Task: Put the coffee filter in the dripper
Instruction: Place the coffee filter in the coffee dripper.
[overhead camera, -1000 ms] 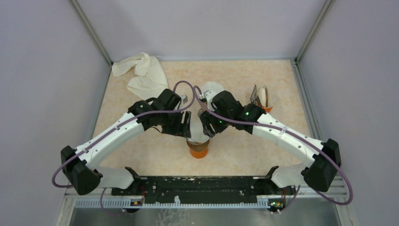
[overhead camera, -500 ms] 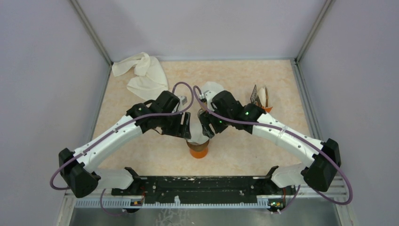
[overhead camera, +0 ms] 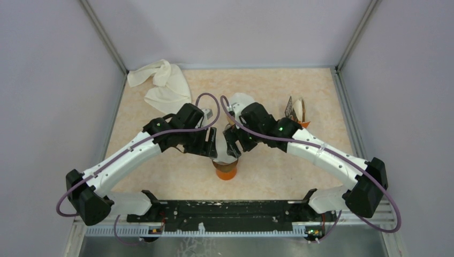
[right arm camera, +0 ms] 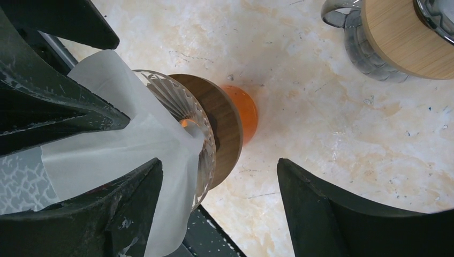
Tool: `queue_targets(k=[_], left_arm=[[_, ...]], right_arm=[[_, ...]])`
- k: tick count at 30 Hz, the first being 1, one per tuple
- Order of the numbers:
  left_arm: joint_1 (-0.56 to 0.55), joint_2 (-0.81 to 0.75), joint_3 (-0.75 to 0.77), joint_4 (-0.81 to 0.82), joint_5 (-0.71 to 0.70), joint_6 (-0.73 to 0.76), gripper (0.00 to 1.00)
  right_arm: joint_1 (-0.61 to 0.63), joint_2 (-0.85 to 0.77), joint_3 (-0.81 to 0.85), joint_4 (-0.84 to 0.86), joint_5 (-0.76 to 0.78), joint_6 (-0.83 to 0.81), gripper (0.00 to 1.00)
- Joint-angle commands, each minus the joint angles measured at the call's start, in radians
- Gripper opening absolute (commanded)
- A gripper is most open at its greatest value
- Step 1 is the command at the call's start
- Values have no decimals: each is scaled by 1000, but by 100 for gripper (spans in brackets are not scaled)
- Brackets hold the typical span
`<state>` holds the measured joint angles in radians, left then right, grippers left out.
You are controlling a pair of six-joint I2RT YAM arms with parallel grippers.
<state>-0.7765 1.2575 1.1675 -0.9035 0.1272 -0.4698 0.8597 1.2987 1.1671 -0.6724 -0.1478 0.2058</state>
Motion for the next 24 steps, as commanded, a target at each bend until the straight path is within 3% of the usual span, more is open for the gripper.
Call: queue_targets(k=[1,24], left_arm=[[0,-16,-5,16,10,16,74],[0,-10,-9,23,15,16,73]], right_arm=[[16,13,27,57,-23,14,79],[31,67,58,-46,-143,-88,80]])
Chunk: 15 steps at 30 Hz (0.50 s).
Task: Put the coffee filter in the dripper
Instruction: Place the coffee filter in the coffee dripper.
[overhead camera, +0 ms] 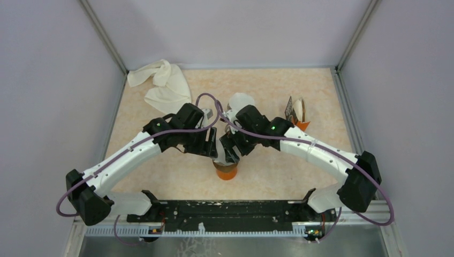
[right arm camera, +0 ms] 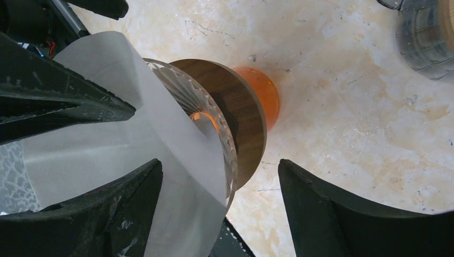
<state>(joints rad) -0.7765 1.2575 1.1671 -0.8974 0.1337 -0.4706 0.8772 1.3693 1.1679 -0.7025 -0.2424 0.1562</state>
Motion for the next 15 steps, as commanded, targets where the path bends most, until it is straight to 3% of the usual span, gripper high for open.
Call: queue_targets(k=[1,7,15], left_arm=[[0,-12,-10,17,7,17,73],[1,-8,-11,22,12,18,73],[0,-7,-14,22,16,20,73]], right_arm=[[13,-9,58,-9,-57,-37,80],[14,-22,42,52,35,1,80],[13,2,12,103,-7,6,80]])
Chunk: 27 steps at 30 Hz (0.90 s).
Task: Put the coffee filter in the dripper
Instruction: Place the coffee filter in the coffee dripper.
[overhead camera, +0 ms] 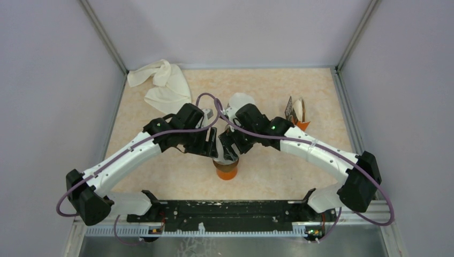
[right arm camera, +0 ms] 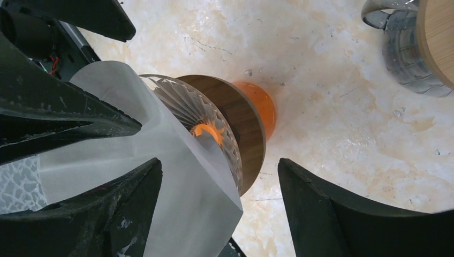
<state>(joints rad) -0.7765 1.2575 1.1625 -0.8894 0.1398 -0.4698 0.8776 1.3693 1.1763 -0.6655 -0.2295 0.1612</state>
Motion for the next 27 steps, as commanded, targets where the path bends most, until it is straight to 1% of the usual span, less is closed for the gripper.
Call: queue_targets(k=[1,11,16,20,27], left_arm=[[0,-7,-10,15,9,19,73],[0,-8,-11,16,8,18,73],[0,-9,-14,15,7,18,73],[0,-10,-15,15,7,19,73],[0,-9,-16,17,7,20,73]], right_arm=[[12,2,2,66,-30,-1,80],[12,20,17,-10,-108,-59,80],[12,22,27,-16,-130,-71,80],[12,14,37,-14,-104,-71,80],[11,-35,41,-1,-2,-56,81]])
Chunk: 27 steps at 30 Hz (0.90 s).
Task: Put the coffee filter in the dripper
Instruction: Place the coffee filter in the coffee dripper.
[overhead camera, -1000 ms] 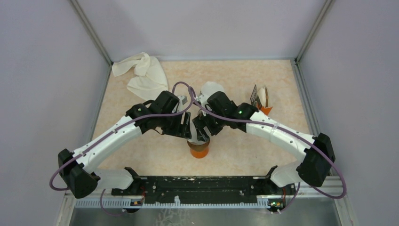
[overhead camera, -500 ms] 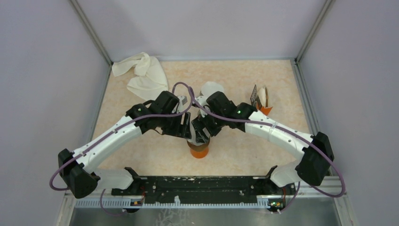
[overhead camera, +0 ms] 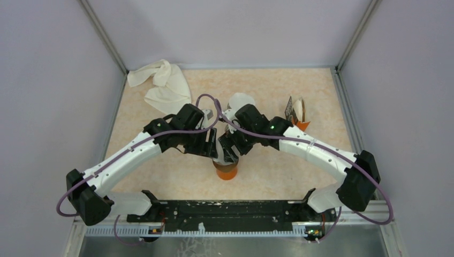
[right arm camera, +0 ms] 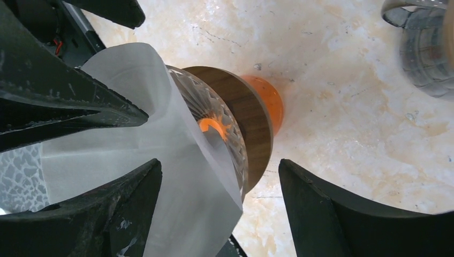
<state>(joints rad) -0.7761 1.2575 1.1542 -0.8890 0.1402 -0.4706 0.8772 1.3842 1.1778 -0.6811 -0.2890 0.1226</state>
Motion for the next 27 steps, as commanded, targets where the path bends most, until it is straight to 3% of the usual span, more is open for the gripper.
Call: queue_targets(k=[1,11,27], left_arm=[[0,-8,-8,18,6,21,73],[0,-8,-3,27,10,22,74],[0,-63,4,66,-19,-2,79]], right_arm=[[11,-61,35,21,73,-13,81],[-2,-166,-3,85,169,27,83],[-7,-188,-4,98,207,36,83]])
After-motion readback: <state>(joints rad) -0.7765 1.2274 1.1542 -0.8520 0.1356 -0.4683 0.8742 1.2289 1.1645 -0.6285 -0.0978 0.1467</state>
